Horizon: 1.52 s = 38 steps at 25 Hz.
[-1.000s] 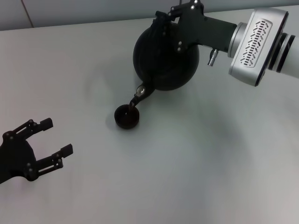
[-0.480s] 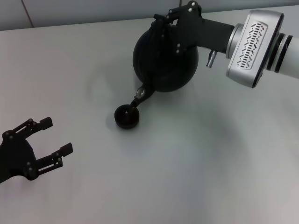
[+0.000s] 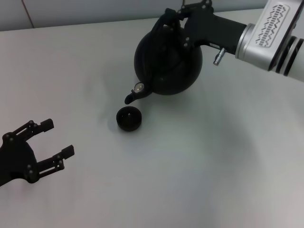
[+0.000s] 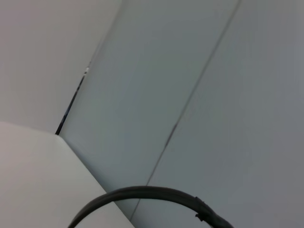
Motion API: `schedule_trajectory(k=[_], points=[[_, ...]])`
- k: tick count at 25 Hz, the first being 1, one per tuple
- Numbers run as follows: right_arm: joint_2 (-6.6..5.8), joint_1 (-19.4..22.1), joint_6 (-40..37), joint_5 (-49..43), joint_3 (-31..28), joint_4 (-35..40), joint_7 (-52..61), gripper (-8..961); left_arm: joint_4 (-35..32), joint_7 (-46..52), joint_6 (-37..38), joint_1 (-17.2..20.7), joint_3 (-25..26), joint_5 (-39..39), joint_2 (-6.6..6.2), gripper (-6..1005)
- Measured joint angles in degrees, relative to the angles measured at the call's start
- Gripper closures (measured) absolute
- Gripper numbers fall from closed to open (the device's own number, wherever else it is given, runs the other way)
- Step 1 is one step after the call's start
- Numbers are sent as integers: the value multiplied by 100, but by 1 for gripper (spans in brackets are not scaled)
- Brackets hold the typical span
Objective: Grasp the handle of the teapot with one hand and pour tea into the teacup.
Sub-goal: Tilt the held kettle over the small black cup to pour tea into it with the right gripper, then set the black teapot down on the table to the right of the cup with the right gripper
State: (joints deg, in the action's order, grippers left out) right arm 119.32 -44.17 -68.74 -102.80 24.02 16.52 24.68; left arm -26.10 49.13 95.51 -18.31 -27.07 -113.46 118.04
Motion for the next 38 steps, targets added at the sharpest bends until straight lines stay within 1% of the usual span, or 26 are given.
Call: schedule_trajectory(k=[1,2,3,4,9,13,17,23,31,38], points=[[0,53,9,47,-6,-5,264,875,0,0,0,-4,0,0,0,152],[0,53,9,47,-6,-5,264,875,0,0,0,-4,0,0,0,152],[1,150,9,241,-9,-15,486,875,0,0,0,-4,0,0,0,152],[1,150,9,241,-9,-15,486,875,0,0,8,-5,0,0,0,152],[-13,430,10,984,-6,-115,910,875,0,0,20,-6,0,1,0,152],[-15,586,12,1213,-5,-168,1205,875,0,0,21,-25,0,4,0,152],[-12,666,42,1227,-9,-214,1330,875,0,0,21,-34,0,7,0,152],[-19,769,336,1228,-7,-299,1542,875,0,0,21,-47,0,9,0,152],[-18,794,572,1225,45,-383,1518,875,0,0,9,-90,0,9,0,152],[-15,785,611,1230,46,-490,1512,875,0,0,-7,-120,0,9,0,152]])
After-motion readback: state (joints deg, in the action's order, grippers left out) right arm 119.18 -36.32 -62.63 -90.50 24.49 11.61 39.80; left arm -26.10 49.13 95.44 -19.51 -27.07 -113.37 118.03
